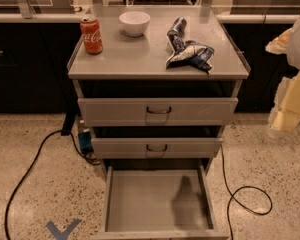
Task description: Place blue chip bag into bottom drawer
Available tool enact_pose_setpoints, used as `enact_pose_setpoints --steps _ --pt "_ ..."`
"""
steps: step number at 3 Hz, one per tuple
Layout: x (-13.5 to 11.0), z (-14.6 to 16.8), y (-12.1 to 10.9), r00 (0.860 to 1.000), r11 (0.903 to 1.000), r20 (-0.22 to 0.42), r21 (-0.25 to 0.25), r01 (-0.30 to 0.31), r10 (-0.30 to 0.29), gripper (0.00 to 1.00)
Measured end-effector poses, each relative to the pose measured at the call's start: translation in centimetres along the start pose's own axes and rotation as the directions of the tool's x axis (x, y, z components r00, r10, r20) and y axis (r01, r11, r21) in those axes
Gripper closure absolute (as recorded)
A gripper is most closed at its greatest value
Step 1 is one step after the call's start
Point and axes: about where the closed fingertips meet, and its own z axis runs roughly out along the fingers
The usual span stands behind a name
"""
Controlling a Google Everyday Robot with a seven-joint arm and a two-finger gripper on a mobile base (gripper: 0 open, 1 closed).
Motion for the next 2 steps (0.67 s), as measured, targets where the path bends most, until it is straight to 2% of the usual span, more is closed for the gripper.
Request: enact_pose_setpoints --steps 1,2 --pt "0.00 -0.01 0.00 1.000 1.0000 0.000 0.000 0.000 0.000 0.00" --pt "-0.05 -0.49 -0.46 1.000 0.9996 0.018 0.026 -0.008 0.007 0.00"
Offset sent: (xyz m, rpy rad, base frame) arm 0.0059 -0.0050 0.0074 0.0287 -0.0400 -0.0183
